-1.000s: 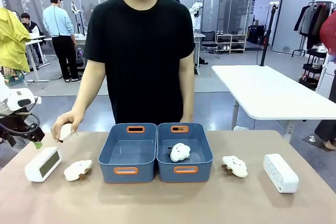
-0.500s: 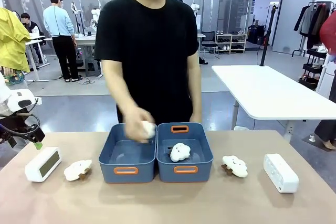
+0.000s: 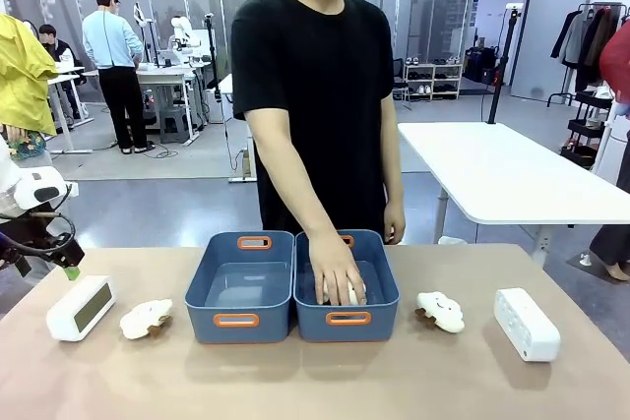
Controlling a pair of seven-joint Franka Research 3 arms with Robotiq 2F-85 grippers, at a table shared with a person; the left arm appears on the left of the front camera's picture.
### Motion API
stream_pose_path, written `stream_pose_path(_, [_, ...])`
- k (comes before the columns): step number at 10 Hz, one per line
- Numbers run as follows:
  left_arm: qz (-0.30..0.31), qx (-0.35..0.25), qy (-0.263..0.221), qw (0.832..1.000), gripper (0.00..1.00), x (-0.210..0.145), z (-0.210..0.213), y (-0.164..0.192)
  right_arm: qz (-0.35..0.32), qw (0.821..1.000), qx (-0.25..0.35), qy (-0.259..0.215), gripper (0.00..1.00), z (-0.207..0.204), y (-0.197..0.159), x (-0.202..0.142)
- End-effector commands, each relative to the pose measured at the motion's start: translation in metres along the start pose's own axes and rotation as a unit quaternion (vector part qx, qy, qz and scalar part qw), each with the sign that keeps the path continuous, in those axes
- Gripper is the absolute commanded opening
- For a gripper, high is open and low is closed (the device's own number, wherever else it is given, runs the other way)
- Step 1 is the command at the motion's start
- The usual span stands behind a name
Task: Sort the digital clocks into the basket.
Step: Pick up the Digital clock from the table and place it into the empty Plastic storage basket.
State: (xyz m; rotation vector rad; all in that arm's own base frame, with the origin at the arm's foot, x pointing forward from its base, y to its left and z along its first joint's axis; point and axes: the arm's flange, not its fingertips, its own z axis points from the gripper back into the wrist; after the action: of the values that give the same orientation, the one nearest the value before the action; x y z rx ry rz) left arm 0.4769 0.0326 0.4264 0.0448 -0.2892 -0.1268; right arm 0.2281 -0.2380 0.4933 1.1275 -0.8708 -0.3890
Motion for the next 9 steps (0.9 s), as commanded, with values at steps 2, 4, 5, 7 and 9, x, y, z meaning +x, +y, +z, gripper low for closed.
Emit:
stream_pose_path(2, [-0.003, -0.006, 0.018, 1.000, 1.00, 0.004, -0.013, -0.009, 0.004, 1.000, 0.005, -0.002, 1.00, 0.000, 0.001, 0.000])
stream_pose_path(4, [0.000, -0.021, 0.051, 0.998, 1.00, 0.010, -0.039, -0.017, 0.004, 1.000, 0.005, -0.002, 1.00, 0.000, 0.001, 0.000])
stream_pose_path(5, [0.005, -0.015, 0.060, 0.998, 1.00, 0.013, -0.055, -0.019, 0.004, 1.000, 0.005, -0.002, 1.00, 0.000, 0.001, 0.000])
stream_pose_path(7, [0.029, -0.010, 0.078, 0.996, 1.00, 0.012, -0.085, -0.018, 0.004, 1.000, 0.005, -0.002, 1.00, 0.000, 0.001, 0.000])
stream_pose_path(9, [0.039, -0.021, 0.077, 0.996, 1.00, 0.010, -0.103, -0.016, 0.004, 1.000, 0.005, -0.002, 1.00, 0.000, 0.001, 0.000])
